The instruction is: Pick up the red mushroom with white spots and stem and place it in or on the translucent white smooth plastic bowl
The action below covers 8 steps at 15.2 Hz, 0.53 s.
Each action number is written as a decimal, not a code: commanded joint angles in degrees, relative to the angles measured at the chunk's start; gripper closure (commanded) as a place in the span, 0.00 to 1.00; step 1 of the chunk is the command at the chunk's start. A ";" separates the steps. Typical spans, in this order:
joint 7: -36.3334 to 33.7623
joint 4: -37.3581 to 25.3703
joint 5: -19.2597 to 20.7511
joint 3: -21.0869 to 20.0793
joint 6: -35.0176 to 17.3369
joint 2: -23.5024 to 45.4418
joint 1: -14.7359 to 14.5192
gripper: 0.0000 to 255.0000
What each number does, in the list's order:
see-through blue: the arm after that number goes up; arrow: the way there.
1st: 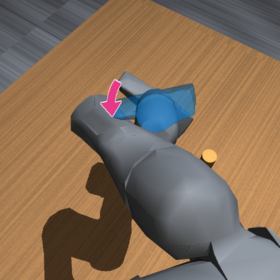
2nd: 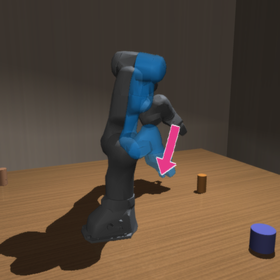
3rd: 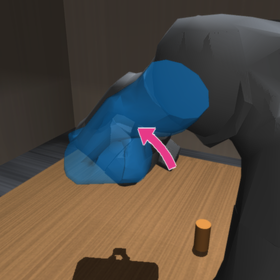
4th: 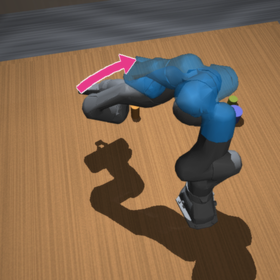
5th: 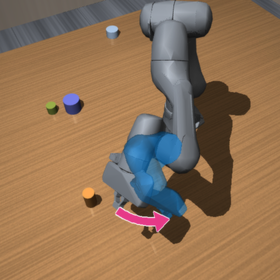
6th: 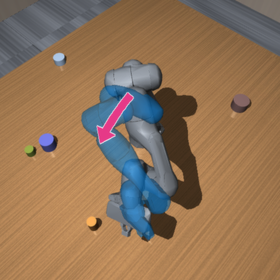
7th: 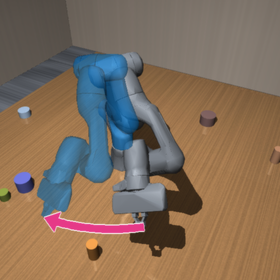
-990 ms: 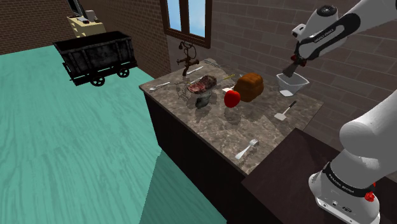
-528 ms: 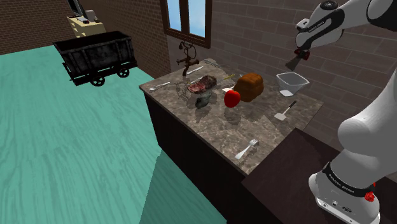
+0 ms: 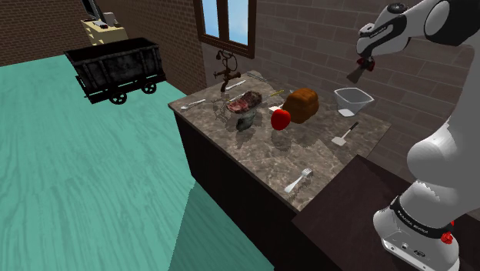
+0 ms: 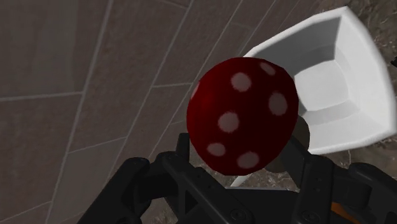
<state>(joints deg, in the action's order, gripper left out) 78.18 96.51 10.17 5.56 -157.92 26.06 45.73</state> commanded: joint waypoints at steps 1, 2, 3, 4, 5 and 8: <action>-0.22 0.27 0.13 0.11 -1.11 0.78 -0.03 1.00; -0.38 0.53 0.23 0.20 -1.72 1.14 -0.08 1.00; -0.55 0.73 0.32 0.30 -2.32 1.53 -0.13 1.00; -0.71 0.95 0.42 0.39 -2.91 1.92 -0.19 1.00; -0.87 1.15 0.51 0.49 -3.50 2.31 -0.25 1.00; -1.37 1.67 0.78 0.81 -5.25 3.56 -0.43 1.00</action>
<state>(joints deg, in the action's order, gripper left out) 76.96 97.98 10.87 6.27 -162.48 29.19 45.33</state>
